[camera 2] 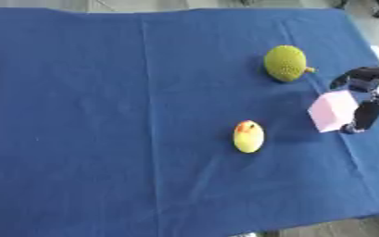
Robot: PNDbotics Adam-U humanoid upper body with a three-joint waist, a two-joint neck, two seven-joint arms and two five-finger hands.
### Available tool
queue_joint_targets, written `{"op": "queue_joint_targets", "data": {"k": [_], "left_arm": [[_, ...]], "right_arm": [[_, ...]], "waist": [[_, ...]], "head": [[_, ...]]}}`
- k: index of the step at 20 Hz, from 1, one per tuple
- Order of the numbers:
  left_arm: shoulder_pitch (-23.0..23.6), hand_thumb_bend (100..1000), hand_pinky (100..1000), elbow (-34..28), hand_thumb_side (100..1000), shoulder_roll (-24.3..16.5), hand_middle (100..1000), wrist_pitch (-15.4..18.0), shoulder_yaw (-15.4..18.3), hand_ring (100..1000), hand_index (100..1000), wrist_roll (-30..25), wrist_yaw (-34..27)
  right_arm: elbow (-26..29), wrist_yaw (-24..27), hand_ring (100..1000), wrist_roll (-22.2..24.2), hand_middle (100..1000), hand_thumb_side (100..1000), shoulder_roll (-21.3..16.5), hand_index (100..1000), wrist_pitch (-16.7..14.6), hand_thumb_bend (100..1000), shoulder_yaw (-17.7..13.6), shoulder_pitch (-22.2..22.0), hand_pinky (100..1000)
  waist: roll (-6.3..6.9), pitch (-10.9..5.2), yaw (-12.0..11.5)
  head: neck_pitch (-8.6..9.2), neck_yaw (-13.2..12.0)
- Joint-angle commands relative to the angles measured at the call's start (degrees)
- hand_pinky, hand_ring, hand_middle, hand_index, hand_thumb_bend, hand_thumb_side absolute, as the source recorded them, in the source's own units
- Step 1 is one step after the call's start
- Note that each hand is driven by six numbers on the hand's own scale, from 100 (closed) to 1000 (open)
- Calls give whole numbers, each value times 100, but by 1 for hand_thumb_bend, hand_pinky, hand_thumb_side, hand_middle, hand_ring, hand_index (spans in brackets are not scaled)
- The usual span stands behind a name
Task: Pick up the objects with one hand, pass them to the other hand, and then place them into the box on the other side of the table.
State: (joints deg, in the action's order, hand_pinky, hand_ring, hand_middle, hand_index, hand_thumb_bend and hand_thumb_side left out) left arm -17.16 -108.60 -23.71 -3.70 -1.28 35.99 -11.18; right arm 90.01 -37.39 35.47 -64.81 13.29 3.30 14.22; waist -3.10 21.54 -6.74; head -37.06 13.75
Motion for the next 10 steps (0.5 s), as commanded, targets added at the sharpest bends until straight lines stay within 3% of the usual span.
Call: {"op": "queue_joint_targets", "data": {"k": [1, 10], "left_arm": [[-64, 209, 690, -119, 911, -72, 746, 6, 3, 728, 897, -18, -20], [-91, 210, 691, -130, 911, -61, 747, 6, -8, 728, 898, -30, -33]], "right_arm": [[-26, 34, 948, -10, 898, 100, -150, 908, 8, 482, -32, 76, 948], [-198, -100, 947, -4, 876, 100, -65, 897, 54, 447, 25, 132, 947]], "waist": [[10, -87, -4], [16, -64, -32]], "head": [[87, 14], [93, 30]]}}
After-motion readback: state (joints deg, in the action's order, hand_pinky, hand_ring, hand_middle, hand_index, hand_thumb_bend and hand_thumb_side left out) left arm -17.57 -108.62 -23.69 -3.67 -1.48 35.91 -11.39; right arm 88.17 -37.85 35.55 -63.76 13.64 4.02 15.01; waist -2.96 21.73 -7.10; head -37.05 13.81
